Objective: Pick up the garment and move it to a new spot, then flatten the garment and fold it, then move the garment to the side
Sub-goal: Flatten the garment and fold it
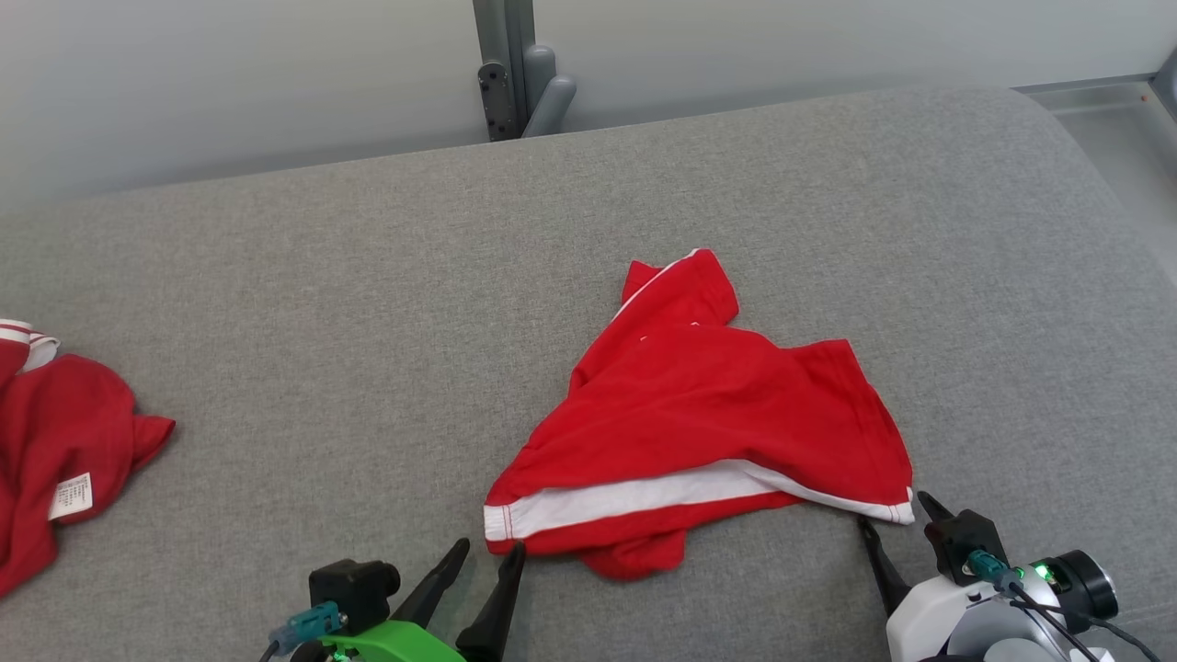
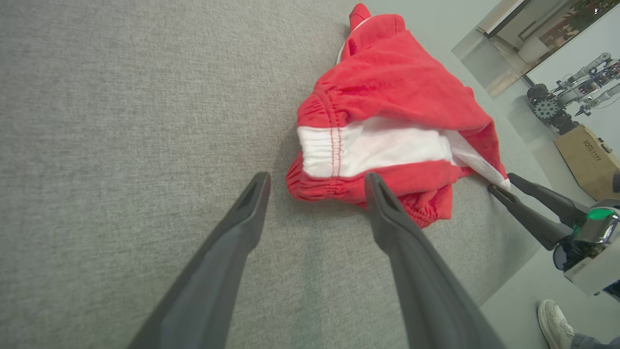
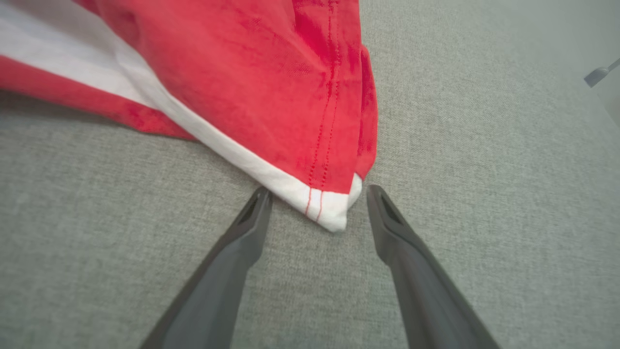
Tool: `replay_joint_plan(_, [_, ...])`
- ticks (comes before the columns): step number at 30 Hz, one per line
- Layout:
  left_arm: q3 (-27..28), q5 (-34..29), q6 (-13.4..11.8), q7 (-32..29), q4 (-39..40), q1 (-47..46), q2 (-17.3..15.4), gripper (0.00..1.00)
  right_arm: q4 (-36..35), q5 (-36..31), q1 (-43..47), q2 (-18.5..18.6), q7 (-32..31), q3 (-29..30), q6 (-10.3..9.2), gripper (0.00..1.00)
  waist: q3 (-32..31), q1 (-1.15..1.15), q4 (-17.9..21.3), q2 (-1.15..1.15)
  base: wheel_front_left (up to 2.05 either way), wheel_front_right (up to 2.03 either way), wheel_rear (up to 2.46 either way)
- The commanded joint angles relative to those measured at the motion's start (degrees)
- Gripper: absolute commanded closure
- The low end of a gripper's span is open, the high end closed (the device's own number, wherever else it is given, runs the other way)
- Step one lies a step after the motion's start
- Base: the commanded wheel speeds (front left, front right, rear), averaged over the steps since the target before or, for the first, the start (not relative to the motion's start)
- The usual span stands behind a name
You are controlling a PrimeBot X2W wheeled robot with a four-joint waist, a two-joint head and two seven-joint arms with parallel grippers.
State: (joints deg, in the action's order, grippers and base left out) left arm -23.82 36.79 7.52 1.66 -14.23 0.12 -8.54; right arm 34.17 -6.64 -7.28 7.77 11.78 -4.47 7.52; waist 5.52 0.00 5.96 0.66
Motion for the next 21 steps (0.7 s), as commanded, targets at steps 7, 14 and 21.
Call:
replay_joint_plan(7, [-2.7, 3.3, -0.1, 0.7, -2.4, -2.8, -1.5, 0.00, 2.0, 0.6, -1.7, -0.3, 1.3, -0.6, -0.06, 0.07, 0.2, 0.00, 0.2, -0.66, 0.00, 0.00, 0.00])
replay_joint_plan(14, [-4.3, 8.2, -0.1, 0.4, -1.8, -3.7, -2.1, 0.00, 3.0, 0.9, -2.4, -0.4, 1.8, -1.0, -0.06, 0.04, 0.4, 0.00, 0.4, -0.66, 0.00, 0.00, 0.00])
replay_joint_plan(21, [-5.4, 12.5, -0.1, 0.5, -1.7, -4.9, -3.0, 0.00, 4.0, 1.2, -2.9, -0.6, 2.1, -1.6, -0.06, 0.13, 0.4, 0.00, 0.7, -0.66, 0.00, 0.00, 0.00])
